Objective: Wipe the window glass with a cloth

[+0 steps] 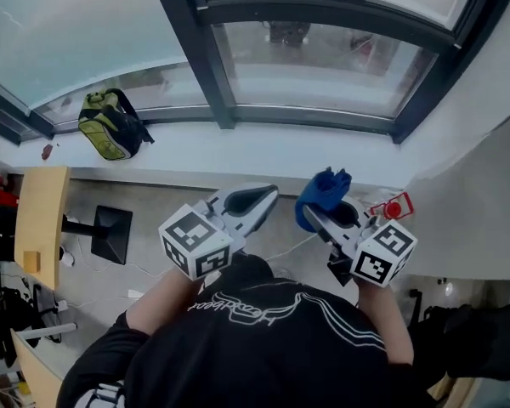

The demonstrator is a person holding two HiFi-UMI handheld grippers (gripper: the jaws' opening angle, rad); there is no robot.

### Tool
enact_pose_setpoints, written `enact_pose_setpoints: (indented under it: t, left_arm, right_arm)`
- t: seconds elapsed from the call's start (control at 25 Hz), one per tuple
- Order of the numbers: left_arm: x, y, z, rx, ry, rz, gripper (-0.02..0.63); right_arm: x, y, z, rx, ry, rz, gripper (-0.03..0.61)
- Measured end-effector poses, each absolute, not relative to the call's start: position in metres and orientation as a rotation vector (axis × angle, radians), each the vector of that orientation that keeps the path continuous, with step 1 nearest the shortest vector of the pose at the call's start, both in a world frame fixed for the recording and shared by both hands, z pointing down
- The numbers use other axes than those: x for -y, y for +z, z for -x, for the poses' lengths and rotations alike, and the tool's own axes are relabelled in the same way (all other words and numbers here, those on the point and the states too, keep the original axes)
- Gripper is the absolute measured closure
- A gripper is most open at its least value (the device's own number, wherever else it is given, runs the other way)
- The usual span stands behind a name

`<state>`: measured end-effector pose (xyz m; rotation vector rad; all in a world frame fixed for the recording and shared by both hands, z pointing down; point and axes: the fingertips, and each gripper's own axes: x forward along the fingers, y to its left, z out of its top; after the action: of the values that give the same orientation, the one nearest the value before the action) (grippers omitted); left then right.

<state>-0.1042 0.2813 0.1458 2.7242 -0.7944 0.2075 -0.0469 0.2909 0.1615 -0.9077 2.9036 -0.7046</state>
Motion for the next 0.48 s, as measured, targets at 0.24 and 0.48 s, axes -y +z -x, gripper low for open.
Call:
enact_pose_setpoints:
  t: [0.24, 0.48]
  left_arm:
    - [-0.260, 0.141, 0.124, 0.904, 0.135, -2.710, 0.609]
    - [-0.171, 0.156, 0.134, 0.936, 0.070, -2.674, 0.609]
  right_arm:
    - [-0.272, 0.161, 0.055, -2.916, -0.688, 0.900, 0.485]
    - [-0.183, 0.175, 0.060, -2.933, -0.692, 0.971, 0.486]
